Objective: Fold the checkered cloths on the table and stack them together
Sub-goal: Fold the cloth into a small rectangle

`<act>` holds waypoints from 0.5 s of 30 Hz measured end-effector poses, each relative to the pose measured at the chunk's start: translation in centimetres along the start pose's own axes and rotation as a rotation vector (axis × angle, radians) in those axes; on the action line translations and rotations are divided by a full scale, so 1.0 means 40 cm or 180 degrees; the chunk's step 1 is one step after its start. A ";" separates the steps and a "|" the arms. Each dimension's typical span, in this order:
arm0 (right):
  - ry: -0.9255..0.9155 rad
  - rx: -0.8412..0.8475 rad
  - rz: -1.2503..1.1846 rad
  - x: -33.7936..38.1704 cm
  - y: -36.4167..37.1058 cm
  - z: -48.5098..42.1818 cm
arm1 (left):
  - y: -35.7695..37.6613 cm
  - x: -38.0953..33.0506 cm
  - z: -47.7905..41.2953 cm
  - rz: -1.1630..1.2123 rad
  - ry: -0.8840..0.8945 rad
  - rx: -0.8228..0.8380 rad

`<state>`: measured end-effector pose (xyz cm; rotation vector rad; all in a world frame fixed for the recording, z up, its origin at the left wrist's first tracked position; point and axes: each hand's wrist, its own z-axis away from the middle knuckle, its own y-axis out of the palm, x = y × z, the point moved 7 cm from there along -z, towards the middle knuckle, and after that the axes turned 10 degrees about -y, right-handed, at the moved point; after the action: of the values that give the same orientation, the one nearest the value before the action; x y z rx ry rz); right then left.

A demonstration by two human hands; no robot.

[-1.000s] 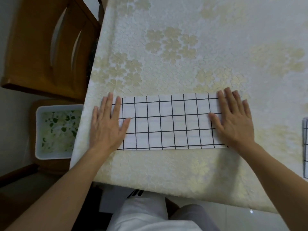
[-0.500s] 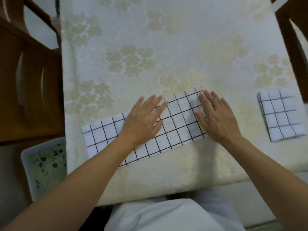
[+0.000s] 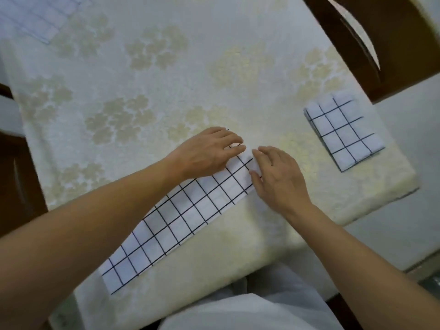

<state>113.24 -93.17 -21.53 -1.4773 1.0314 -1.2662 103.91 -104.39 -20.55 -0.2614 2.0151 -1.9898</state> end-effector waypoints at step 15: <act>0.0643 -0.0164 0.0049 -0.004 0.037 -0.034 | 0.041 0.011 -0.097 -0.0069 0.0327 0.0411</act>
<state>111.84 -93.52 -22.90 -1.3978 1.2130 -1.4090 102.31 -100.83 -22.23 -0.1561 1.9404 -2.1776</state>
